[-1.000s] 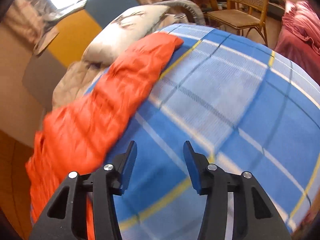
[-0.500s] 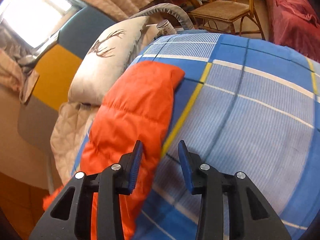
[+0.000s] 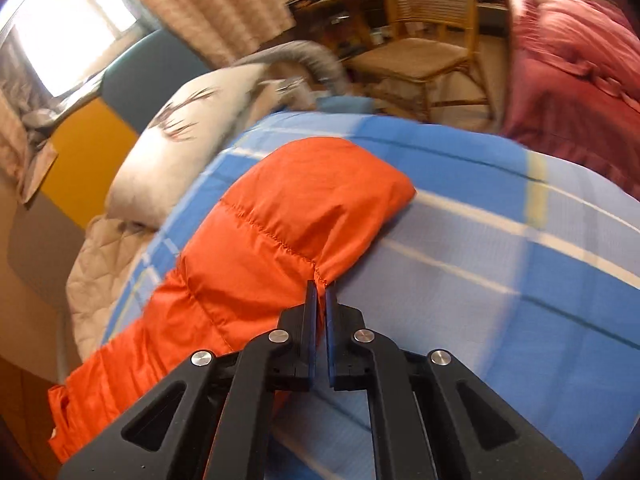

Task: Fold large clothes
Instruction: 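Lift the sleeve with the right tool and lay it across the jacket body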

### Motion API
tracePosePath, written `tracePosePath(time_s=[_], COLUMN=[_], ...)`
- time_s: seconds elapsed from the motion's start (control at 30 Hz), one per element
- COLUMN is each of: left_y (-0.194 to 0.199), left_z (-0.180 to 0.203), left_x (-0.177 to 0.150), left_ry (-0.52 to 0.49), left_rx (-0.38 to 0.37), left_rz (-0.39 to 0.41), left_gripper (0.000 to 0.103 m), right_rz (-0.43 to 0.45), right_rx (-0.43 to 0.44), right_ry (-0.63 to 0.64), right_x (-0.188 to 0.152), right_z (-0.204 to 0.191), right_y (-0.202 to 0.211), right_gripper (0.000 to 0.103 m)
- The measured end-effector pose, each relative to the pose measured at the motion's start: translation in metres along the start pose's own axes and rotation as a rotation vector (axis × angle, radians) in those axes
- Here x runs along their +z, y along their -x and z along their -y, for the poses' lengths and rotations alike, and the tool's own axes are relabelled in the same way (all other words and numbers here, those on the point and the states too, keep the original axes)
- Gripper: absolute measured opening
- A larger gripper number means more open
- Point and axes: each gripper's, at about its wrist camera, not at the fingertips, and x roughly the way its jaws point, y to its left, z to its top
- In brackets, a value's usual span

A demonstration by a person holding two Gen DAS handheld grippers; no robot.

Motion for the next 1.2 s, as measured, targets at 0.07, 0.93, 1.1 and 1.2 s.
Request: tracePosePath(time_s=[0.07,0.93,1.1,1.2], left_y=[-0.002,0.019,0.021,0.020], left_z=[-0.001,-0.023,-0.026,-0.028], left_x=[-0.005,-0.004,0.002,0.008], left_ry=[-0.018,-0.026,-0.013,0.000], left_rx=[0.016,-0.113,-0.123,-0.137], left_rz=[-0.016,0.050,0.061,0.065], left_gripper=[0.101,0.101,0.101,0.101], right_rz=[-0.001,0.040,-0.070,-0.116], right_rx=[-0.007,0.311,0.390,0.427], right_ry=[0.001,0.849,1.027,1.071], right_x=[-0.005,-0.182,-0.274,-0.310], right_z=[0.013,-0.218,-0.272,-0.286], right_y=[0.009,0.135,0.134,0.132], right_gripper=[0.003,0.003,0.003,0.003])
